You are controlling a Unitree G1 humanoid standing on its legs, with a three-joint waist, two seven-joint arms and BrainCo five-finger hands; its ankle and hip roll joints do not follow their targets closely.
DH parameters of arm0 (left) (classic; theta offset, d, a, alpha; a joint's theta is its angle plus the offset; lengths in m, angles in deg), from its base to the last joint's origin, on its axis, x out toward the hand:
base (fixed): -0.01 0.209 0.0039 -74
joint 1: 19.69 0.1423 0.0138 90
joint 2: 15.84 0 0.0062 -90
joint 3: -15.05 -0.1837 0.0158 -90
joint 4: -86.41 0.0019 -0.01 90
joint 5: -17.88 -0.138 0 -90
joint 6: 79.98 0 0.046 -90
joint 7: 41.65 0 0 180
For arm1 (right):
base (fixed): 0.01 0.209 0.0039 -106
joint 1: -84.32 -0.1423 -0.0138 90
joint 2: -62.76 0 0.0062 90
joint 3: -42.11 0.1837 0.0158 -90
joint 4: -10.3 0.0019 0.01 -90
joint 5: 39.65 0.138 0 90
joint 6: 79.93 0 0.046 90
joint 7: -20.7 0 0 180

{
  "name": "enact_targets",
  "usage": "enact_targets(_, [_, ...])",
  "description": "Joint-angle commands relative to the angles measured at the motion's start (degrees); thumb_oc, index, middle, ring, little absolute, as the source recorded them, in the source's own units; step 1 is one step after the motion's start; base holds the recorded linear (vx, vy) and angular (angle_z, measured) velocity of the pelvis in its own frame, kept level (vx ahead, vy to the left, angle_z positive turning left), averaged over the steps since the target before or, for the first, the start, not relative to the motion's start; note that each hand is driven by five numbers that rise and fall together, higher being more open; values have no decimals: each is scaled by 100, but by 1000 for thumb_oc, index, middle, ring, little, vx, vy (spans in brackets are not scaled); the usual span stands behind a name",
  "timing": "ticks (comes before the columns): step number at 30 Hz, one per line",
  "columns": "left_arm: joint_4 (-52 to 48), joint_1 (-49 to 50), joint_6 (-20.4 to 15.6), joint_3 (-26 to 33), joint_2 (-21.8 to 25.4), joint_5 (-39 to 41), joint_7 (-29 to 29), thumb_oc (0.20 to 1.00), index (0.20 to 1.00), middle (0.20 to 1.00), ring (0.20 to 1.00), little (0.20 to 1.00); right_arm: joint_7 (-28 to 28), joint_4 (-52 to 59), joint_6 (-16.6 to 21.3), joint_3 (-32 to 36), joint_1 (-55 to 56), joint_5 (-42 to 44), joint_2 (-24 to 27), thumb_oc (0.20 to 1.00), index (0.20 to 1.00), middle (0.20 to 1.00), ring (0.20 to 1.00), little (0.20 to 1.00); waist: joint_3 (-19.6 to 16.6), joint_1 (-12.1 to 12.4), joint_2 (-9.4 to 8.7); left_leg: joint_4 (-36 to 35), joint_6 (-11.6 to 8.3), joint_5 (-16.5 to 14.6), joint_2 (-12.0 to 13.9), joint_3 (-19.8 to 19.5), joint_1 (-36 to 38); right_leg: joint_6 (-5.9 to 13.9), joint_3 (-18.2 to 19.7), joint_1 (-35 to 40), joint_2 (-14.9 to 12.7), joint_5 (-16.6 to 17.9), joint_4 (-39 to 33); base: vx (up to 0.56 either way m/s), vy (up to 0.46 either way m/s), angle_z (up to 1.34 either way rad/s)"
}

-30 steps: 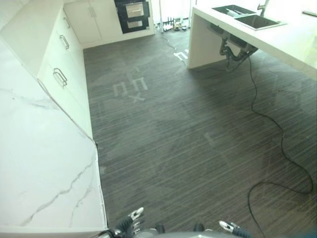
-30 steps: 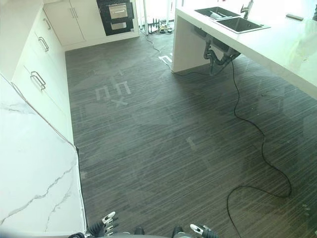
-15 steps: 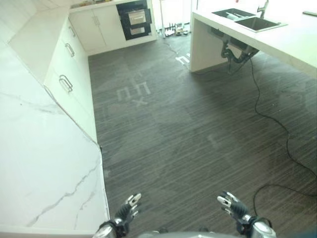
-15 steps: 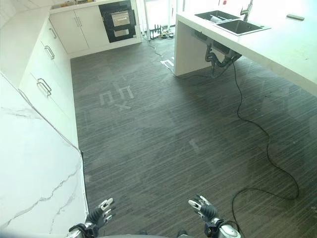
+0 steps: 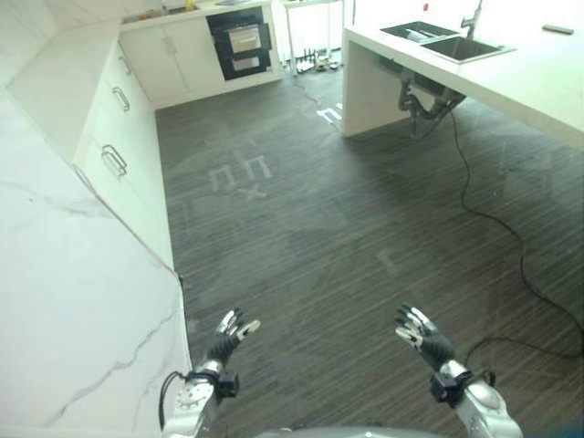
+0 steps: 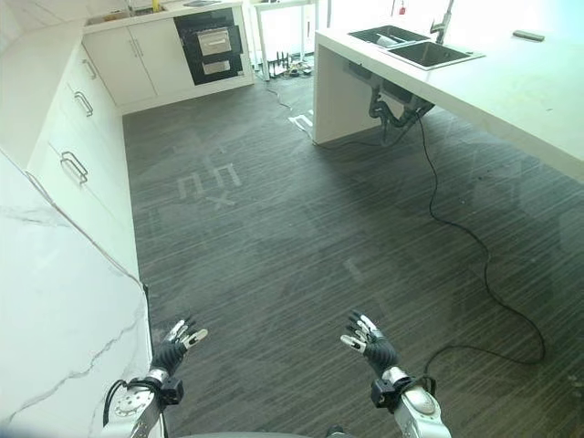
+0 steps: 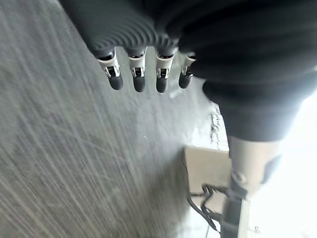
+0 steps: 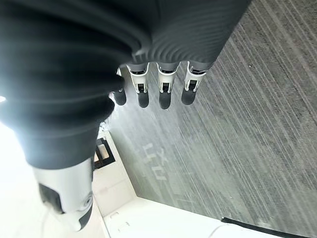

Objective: Place the dishes in the dishwasher.

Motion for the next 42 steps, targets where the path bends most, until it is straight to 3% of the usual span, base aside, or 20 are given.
enact_targets(1, [-111,-293,-420,196,160,546,181,1000,1000,1000,1000,1000,-24,140,284,117,-283,363,34,1000,1000,1000,1000,1000,14,-37,-54,333,-357,-494,370,459,9,269,159,141,-180,-634,264,25,-52,-6])
enact_targets(9, [-842,-295,-425,105,144,924,169,1000,1000,1000,1000,1000,121,591,403,63,-289,164,55,1000,1000,1000,1000,1000,83,-34,-62,497,-436,-465,487,438,-84,166,113,102,-78,-705,365,15,-96,-6])
enact_targets(13, [-1242,-275,-315,127,137,1075,83,1000,1000,1000,1000,1000,190,1052,431,29,-348,236,91,1000,1000,1000,1000,1000,190,-2,-67,913,-521,-473,564,355,-348,68,96,-20,-66,-773,529,-13,-105,8])
enact_targets(17, [-1532,-288,-300,198,156,1278,59,1000,1000,1000,1000,1000,13,1419,377,-13,-517,504,177,1000,1000,1000,1000,1000,326,59,-146,1964,-414,-769,565,276,-832,-79,96,-257,-182,-839,831,-23,-119,9])
enact_targets(19, [-1581,-279,-322,253,174,1358,179,1000,1000,1000,1000,1000,32,1552,447,-39,-548,448,215,1000,1000,1000,1000,1000,427,106,-215,3075,-381,-613,631,280,-1351,-199,58,-306,-217,-835,931,51,-183,7])
enact_targets(20, [-1589,-269,-317,288,190,1361,303,1000,1000,1000,1000,1000,-33,1594,426,-21,-528,521,225,1000,1000,1000,1000,1000,490,112,-204,3739,-438,-691,745,287,-1581,-236,73,-227,-172,-946,994,131,-163,8])
enact_targets(22, [-1630,-227,-373,300,200,1341,472,1000,1000,1000,1000,1000,-109,1635,433,35,-498,600,224,1000,1000,1000,1000,1000,566,101,-210,4122,-450,-500,871,439,-1879,-293,53,-200,-149,-983,1052,152,-86,21])
enact_targets(25, [-1796,-131,-442,280,194,1460,593,1000,1000,1000,1000,1000,-52,1605,494,25,-550,380,215,1000,1000,1000,1000,1000,665,177,-71,3426,-565,-108,834,455,-2002,-284,127,-36,-15,-1155,1109,185,55,22])
enact_targets(26, [-1823,-123,-437,283,193,1495,607,1000,1000,1000,1000,1000,-40,1602,509,10,-571,352,216,1000,1000,1000,1000,1000,668,197,-68,3217,-493,78,812,531,-2018,-307,101,-80,-24,-1068,1095,297,231,6])
enact_targets(28, [-2126,-8,-279,314,188,1544,497,1000,1000,1000,1000,1000,111,1667,467,-89,-640,317,186,1000,1000,1000,1000,1000,645,401,100,1458,-651,692,775,229,-1959,-189,238,184,89,-1157,1014,486,364,-26])
enact_targets(29, [-2203,40,-238,361,195,1484,462,1000,1000,1000,1000,1000,145,1752,436,-96,-604,309,176,1000,1000,1000,1000,1000,623,461,130,988,-718,931,937,137,-1981,-140,300,300,64,-1225,1023,492,361,-44])
enact_targets(33, [-2130,36,-280,448,261,1652,489,1000,1000,1000,1000,1000,79,1917,377,-84,-476,345,262,1000,1000,1000,1000,1000,495,395,60,950,-684,634,1086,474,-1857,-8,163,392,-188,-1582,1322,356,282,-35])
enact_targets(37, [-2107,54,-184,477,341,1368,706,1000,1000,1000,1000,1000,143,1887,299,-1,-376,514,181,1000,1000,1000,1000,1000,408,521,-73,1238,-443,201,815,352,-1840,77,203,615,-318,-1861,1627,323,265,-20])
enact_targets(38, [-2125,59,-185,460,400,1064,868,1000,1000,1000,1000,1000,254,1971,321,106,-257,482,93,1000,1000,1000,1000,1000,316,555,-152,1248,-256,51,594,390,-1793,150,190,677,-406,-1871,1940,349,373,-9])
enact_targets(41, [-2118,21,-241,396,487,831,940,1000,1000,1000,1000,1000,426,2122,302,213,-195,500,9,1000,1000,1000,1000,1000,229,532,-249,1055,44,-68,221,400,-1611,459,233,539,-611,-1327,2845,222,320,36])
enact_targets(42, [-2130,-27,-276,347,558,752,901,1000,1000,1000,1000,1000,520,2216,285,218,-173,518,-30,1000,1000,1000,1000,1000,207,496,-286,984,220,-171,25,369,-1512,651,295,343,-706,-1013,3495,267,453,62])
